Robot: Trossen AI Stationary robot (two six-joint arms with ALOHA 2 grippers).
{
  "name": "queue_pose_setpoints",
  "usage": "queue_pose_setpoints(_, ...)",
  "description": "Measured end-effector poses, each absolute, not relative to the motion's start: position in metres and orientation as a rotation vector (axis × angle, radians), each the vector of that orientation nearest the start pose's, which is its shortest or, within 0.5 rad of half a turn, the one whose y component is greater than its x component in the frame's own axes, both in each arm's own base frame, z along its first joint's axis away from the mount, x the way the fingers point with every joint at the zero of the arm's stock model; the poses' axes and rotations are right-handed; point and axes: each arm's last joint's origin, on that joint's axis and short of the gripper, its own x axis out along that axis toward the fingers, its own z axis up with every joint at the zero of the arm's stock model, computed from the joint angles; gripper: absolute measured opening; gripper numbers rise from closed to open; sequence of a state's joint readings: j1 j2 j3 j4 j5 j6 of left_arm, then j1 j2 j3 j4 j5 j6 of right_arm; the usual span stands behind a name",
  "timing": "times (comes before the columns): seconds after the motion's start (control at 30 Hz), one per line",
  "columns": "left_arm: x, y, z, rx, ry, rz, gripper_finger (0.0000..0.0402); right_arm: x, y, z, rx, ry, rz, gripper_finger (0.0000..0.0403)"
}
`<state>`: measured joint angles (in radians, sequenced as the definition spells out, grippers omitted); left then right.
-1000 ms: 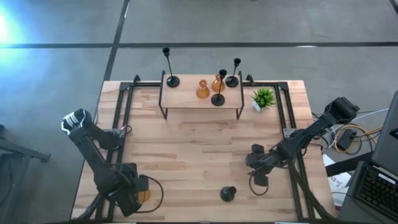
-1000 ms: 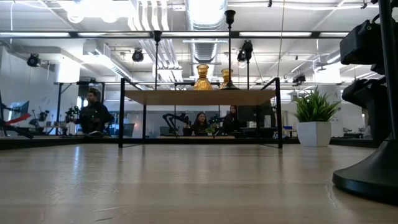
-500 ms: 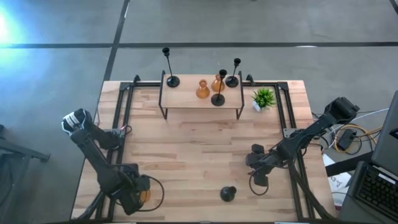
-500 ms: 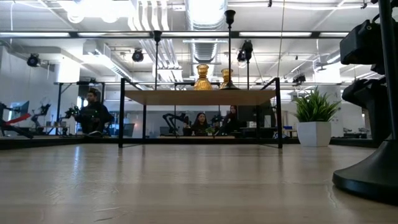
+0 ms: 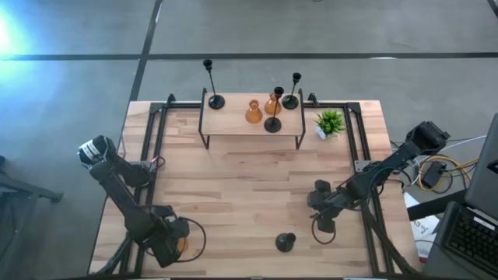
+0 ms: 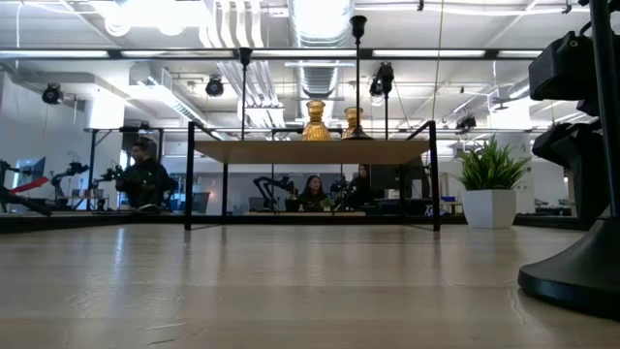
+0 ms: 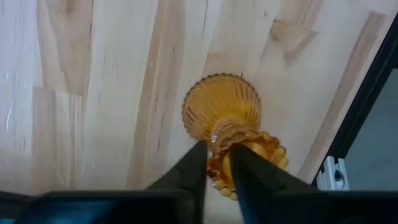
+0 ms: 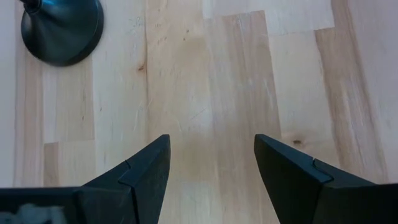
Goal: Pick & Place candle stick holders
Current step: Put the yellow glass candle holder on the shelf
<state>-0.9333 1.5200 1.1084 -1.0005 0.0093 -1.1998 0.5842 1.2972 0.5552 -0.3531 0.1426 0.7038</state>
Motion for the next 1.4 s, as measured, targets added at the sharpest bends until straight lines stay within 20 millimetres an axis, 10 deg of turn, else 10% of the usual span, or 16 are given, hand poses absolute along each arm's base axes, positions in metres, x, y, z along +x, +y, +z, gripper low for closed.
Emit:
queue_pose_setpoints(0.6,0.210,-0.186,0.240,-0.551,1.394,0.226,0.0027,0.181,0.114,0.151,0.215,1.076,-0.011,0.0226)
queue_pose_setpoints(1.4,0.261,-0.085,0.348,-0.905,0.965,0.337,0.0027,0.182,0.113,0.151,0.213,1.067,-0.018,0.0226)
